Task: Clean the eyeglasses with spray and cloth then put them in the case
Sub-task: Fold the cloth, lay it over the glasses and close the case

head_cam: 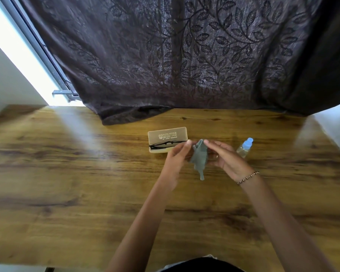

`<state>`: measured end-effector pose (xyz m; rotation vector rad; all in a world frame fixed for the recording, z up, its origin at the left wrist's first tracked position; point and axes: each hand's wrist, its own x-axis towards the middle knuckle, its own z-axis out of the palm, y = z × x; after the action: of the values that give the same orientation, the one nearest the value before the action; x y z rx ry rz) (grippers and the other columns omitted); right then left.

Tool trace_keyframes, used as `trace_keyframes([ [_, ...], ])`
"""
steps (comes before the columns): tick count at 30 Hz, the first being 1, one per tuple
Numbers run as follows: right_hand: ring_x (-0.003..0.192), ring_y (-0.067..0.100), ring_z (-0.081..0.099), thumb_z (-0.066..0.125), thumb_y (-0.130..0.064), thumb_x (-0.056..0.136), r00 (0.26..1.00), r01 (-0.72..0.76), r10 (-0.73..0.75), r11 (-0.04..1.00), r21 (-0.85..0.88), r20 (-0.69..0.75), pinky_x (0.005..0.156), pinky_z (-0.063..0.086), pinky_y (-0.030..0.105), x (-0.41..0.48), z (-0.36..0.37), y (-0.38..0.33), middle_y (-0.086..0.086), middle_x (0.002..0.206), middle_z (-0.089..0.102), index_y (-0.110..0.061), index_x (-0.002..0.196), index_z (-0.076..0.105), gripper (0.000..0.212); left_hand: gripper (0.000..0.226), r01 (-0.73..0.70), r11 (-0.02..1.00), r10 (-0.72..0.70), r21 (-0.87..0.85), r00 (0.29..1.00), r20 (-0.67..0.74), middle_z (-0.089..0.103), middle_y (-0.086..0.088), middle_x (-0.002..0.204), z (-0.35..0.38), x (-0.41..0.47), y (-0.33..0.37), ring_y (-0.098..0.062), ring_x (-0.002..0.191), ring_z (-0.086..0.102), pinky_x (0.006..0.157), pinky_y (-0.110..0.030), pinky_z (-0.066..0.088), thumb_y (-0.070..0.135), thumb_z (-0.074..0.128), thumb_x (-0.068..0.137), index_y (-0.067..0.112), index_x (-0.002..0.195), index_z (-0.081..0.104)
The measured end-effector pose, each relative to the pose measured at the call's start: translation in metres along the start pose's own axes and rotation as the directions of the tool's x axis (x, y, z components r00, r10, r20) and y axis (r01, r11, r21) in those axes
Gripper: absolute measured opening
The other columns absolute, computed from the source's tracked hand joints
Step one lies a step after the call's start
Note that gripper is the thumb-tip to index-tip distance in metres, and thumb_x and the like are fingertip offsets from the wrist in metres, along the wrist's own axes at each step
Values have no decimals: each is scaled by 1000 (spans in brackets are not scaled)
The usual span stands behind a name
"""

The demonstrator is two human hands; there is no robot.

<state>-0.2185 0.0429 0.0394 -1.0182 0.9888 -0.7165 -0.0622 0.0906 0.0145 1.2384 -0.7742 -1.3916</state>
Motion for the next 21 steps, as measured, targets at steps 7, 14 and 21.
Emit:
trace_keyframes([
  [7,90,14,68,68,-15,86,970,185,-207,968,-170,-126,80,55,21,-1,6,-4,1,92,74,-10,96,72,12,17,-102,985,100,-141,995,-23,71,-3,95,-5,2,16,-20,97,63,93,-35,49,5,67,85,16,98,70],
  [14,80,11,62,58,-24,94,914,307,-375,888,-342,-155,80,51,33,-1,10,-22,-7,82,67,-28,84,65,13,43,-97,995,95,5,984,148,64,-9,121,-18,6,29,-25,117,58,102,-35,45,5,60,90,23,129,57],
  [21,90,9,64,68,-36,85,907,367,-422,813,-451,-22,83,50,29,-4,13,-30,-12,89,70,-29,90,72,10,37,-64,998,61,13,982,181,64,-8,107,-9,3,40,-16,103,64,93,-29,51,18,62,91,15,128,57],
])
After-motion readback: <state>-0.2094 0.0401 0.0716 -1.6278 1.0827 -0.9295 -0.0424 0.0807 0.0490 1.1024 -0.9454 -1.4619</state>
